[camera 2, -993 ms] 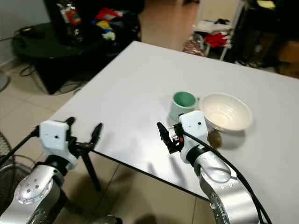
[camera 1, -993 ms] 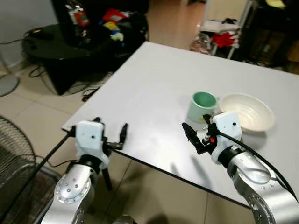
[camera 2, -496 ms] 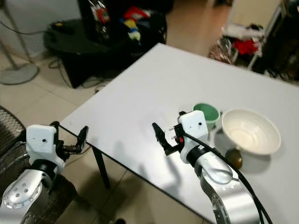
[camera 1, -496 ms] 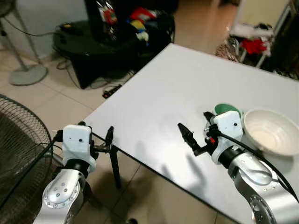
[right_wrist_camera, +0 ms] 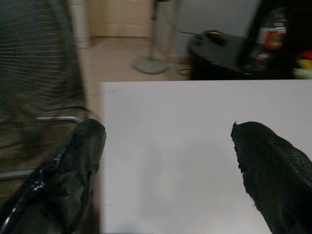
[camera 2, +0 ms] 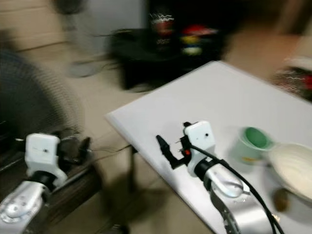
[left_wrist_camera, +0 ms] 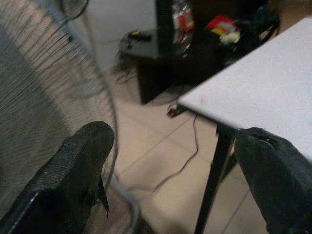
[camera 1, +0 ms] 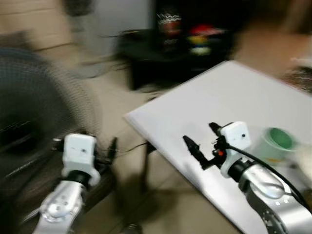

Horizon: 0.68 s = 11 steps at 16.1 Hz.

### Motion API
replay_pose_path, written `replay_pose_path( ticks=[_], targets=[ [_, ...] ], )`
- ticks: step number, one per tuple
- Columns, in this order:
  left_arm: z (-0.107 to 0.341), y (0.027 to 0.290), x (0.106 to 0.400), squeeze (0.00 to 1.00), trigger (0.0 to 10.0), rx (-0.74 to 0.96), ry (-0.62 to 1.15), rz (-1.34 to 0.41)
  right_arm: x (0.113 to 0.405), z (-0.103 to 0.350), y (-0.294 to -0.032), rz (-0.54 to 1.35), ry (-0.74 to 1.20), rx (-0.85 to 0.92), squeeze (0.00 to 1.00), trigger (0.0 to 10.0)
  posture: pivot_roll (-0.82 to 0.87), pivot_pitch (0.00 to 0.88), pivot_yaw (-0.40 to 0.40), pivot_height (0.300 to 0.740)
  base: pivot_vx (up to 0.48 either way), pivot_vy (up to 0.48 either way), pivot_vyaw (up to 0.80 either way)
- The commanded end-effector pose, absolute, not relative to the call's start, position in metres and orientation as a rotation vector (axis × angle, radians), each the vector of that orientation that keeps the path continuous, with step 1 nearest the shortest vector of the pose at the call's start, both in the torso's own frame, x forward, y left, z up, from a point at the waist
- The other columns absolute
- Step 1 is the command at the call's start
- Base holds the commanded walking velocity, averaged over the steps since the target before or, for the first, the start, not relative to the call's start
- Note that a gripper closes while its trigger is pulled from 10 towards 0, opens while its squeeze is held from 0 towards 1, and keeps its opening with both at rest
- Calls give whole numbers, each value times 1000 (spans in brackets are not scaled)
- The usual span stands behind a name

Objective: Setting the table

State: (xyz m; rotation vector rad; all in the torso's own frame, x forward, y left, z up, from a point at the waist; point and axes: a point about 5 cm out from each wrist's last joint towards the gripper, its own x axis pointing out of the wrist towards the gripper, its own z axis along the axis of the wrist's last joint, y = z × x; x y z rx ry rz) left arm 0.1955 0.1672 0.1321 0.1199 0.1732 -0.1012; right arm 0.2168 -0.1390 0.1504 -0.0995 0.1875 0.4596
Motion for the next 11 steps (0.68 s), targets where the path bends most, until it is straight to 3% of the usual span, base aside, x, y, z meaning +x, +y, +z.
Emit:
replay_pose_path(
  ticks=[1, 11],
  targets=[
    [136, 169, 195, 0, 10000, 136, 169, -102, 217, 154, -140, 454, 166, -91, 1000, 10000, 55, 0, -17, 740, 0, 0, 800],
    [143, 168, 199, 0, 10000, 92, 102, -79, 223, 155, -134, 490, 158, -86, 1000, 10000, 59, 0, -28, 740, 0, 0, 800]
  ],
)
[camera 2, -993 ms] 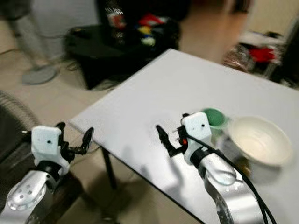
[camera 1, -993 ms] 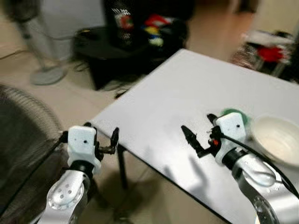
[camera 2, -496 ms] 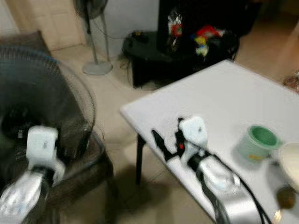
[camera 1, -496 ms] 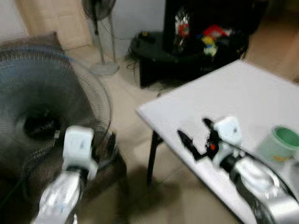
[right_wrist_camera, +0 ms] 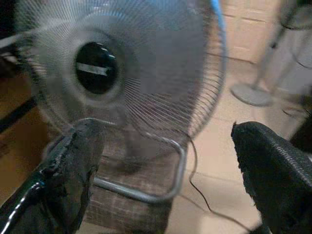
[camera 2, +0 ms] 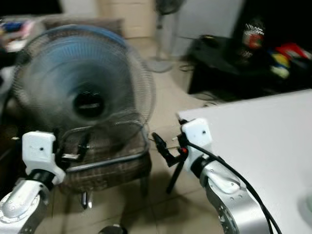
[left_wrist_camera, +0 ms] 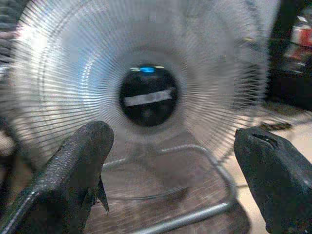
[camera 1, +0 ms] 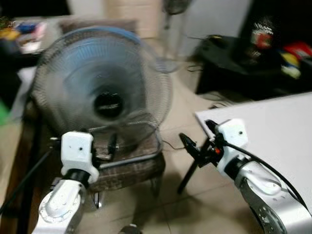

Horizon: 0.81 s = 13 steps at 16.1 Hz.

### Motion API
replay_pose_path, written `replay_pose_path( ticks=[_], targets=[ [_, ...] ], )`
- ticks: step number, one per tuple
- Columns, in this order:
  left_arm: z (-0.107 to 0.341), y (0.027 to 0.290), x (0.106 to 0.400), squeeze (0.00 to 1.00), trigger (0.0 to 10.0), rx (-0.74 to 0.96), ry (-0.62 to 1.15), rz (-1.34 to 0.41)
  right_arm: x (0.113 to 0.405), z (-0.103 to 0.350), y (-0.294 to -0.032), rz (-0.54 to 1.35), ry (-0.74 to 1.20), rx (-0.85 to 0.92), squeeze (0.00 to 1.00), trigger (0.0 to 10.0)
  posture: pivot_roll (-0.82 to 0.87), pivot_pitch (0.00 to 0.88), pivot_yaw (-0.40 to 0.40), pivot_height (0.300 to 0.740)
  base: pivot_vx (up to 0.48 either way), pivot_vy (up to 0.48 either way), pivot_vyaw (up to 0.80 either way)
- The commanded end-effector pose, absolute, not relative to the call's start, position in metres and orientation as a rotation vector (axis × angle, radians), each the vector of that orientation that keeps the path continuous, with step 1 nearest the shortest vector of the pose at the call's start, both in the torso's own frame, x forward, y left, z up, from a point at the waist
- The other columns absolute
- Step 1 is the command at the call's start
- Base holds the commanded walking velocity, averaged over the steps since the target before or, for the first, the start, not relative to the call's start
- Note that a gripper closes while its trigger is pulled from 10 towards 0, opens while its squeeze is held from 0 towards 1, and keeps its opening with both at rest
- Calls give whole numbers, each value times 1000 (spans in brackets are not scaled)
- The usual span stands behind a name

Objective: Setting the table

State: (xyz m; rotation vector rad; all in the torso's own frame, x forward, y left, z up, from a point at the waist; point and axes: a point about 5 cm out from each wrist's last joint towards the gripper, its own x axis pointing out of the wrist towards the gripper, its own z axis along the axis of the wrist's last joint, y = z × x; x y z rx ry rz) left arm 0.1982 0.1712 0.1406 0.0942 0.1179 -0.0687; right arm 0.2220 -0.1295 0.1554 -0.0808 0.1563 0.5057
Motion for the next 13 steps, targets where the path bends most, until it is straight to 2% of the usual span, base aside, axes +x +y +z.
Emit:
replay_pose_path(
  ticks=[1, 4, 5, 12, 13],
  targets=[
    [143, 167, 198, 0, 10000, 84, 108, -85, 222, 155, -134, 494, 159, -83, 1000, 10000, 60, 0, -29, 740, 0, 0, 800],
    [142, 168, 197, 55, 10000, 43, 132, -69, 220, 153, -130, 505, 165, -73, 1000, 10000, 63, 0, -31, 740, 0, 0, 800],
    [142, 171, 199, 200, 10000, 46, 134, -55, 221, 153, -128, 510, 161, -69, 1000, 10000, 59, 0, -25, 740, 0, 0, 800],
    [148, 164, 204, 122, 10000, 69, 111, -93, 223, 152, -129, 524, 161, -80, 1000, 10000, 64, 0, -33, 740, 0, 0, 800],
    [149, 166, 202, 8, 10000, 87, 91, -70, 222, 152, -130, 515, 163, -74, 1000, 10000, 60, 0, -32, 740, 0, 0, 800]
  ],
)
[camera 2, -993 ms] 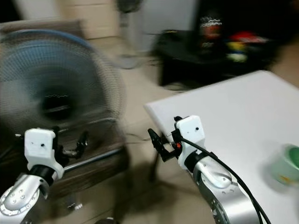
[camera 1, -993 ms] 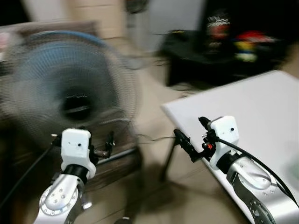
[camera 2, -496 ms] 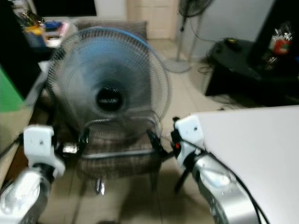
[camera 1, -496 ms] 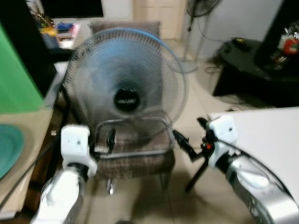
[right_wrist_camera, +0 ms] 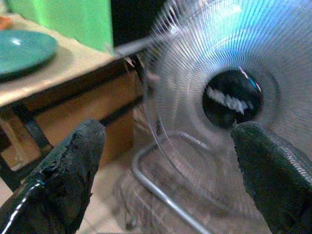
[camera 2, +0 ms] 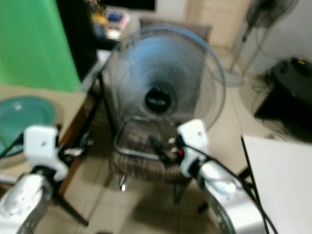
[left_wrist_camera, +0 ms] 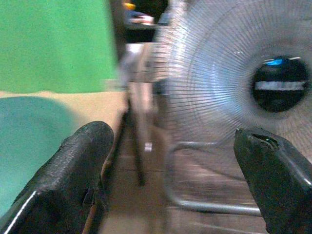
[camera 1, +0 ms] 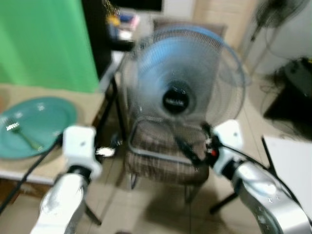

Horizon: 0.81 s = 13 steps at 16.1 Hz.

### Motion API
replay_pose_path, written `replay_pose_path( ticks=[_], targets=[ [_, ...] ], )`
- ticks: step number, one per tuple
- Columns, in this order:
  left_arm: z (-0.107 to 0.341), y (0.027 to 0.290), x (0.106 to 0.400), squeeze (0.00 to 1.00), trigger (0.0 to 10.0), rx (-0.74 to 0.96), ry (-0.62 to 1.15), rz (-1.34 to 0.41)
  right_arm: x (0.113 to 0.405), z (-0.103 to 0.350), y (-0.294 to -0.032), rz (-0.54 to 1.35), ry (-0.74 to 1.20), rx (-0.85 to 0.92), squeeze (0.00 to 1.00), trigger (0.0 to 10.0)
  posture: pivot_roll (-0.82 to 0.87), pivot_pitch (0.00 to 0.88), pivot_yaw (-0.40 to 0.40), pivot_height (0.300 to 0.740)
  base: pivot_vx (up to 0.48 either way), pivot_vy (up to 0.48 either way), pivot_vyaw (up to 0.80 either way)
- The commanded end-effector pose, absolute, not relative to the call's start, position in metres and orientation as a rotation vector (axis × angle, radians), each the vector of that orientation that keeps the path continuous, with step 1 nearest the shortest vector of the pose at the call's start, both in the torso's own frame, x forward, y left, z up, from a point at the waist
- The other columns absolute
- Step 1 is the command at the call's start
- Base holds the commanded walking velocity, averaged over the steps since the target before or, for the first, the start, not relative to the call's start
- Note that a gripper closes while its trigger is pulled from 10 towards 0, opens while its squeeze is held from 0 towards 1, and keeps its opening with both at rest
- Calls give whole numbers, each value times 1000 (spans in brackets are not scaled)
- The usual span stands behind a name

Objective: Setting the table

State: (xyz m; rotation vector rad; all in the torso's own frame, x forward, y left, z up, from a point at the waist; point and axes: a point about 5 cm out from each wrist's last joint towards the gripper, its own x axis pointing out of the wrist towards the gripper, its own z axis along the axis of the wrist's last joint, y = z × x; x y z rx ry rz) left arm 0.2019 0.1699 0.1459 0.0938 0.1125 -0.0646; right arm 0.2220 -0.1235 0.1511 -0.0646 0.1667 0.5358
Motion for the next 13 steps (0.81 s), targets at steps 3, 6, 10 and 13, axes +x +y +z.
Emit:
replay_pose_path(
  ticks=[3, 6, 10, 13],
  targets=[
    [147, 171, 194, 0, 10000, 122, 91, -57, 220, 149, -127, 510, 173, -51, 1000, 10000, 75, 0, -21, 740, 0, 0, 800],
    [146, 168, 195, 0, 10000, 174, 91, -94, 217, 145, -121, 528, 183, -35, 1000, 10000, 93, 0, -6, 740, 0, 0, 800],
    [151, 169, 198, 0, 10000, 123, 67, -127, 216, 144, -118, 549, 183, -29, 1000, 10000, 90, 0, 2, 740, 0, 0, 800],
    [151, 171, 199, 0, 10000, 105, 56, -110, 226, 147, -121, 476, 155, -46, 1000, 10000, 87, 0, -2, 740, 220, 0, 202]
  ],
)
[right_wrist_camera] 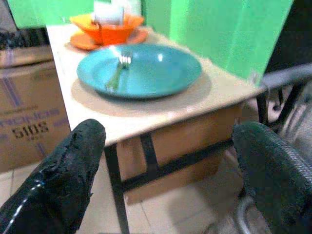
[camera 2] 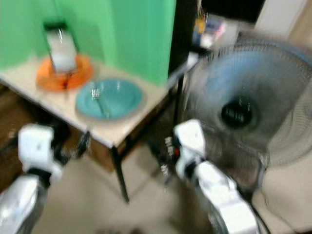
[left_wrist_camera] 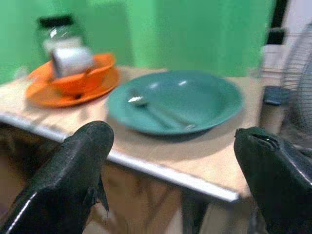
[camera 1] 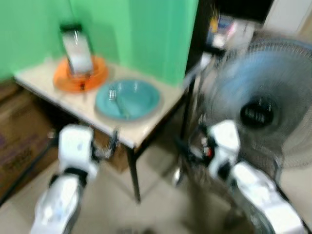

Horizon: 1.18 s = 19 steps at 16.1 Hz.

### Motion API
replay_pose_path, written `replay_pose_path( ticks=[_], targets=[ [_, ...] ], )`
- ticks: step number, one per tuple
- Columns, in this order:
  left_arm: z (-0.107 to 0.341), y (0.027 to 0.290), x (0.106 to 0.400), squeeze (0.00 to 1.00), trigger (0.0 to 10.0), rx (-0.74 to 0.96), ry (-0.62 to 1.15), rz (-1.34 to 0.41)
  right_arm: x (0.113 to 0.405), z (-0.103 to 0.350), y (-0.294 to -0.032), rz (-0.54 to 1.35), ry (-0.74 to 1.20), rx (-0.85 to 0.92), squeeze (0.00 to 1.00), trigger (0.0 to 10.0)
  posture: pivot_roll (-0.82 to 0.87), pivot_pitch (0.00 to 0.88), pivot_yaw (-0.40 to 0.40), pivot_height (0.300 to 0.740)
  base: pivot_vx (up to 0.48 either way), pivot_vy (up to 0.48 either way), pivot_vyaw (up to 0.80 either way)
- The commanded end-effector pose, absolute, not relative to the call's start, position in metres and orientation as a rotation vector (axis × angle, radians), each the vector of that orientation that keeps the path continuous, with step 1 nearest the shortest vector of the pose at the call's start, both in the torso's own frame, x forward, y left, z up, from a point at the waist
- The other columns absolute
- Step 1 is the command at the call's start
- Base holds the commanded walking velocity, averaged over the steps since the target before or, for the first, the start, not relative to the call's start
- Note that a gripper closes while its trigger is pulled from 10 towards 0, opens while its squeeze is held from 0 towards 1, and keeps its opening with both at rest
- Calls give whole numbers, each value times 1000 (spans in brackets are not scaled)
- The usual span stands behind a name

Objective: Setting the table

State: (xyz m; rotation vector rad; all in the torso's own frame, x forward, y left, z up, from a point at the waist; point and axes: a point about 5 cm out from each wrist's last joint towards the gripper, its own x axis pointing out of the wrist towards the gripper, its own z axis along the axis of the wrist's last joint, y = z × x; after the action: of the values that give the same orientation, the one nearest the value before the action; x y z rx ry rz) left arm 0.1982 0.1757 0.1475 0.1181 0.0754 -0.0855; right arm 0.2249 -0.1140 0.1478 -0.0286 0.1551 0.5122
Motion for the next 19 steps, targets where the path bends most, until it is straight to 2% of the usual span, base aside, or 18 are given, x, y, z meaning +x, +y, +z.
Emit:
replay_pose_path(
  ticks=[1, 2, 12, 14, 17, 19],
  targets=[
    [151, 172, 199, 0, 10000, 107, 53, -107, 227, 146, -120, 498, 165, -25, 1000, 10000, 90, 0, -4, 740, 356, 0, 0],
    [152, 173, 199, 0, 10000, 108, 51, -107, 226, 146, -120, 516, 167, -21, 1000, 10000, 90, 0, -4, 740, 379, 0, 0],
    [154, 176, 193, 0, 10000, 125, 46, -110, 224, 146, -109, 622, 172, 0, 1000, 10000, 131, 0, -16, 740, 399, 0, 800],
    [154, 177, 193, 0, 10000, 129, 48, -112, 224, 146, -109, 618, 172, 12, 1000, 10000, 136, 0, -17, 740, 399, 0, 0],
    [152, 174, 192, 0, 10000, 133, 63, -184, 237, 146, -113, 510, 214, -4, 1000, 10000, 133, 0, -18, 740, 196, 0, 0],
    [150, 170, 191, 0, 10000, 136, 77, -274, 253, 143, -116, 375, 287, -3, 1000, 10000, 129, 0, -19, 740, 0, 0, 0]
  ],
)
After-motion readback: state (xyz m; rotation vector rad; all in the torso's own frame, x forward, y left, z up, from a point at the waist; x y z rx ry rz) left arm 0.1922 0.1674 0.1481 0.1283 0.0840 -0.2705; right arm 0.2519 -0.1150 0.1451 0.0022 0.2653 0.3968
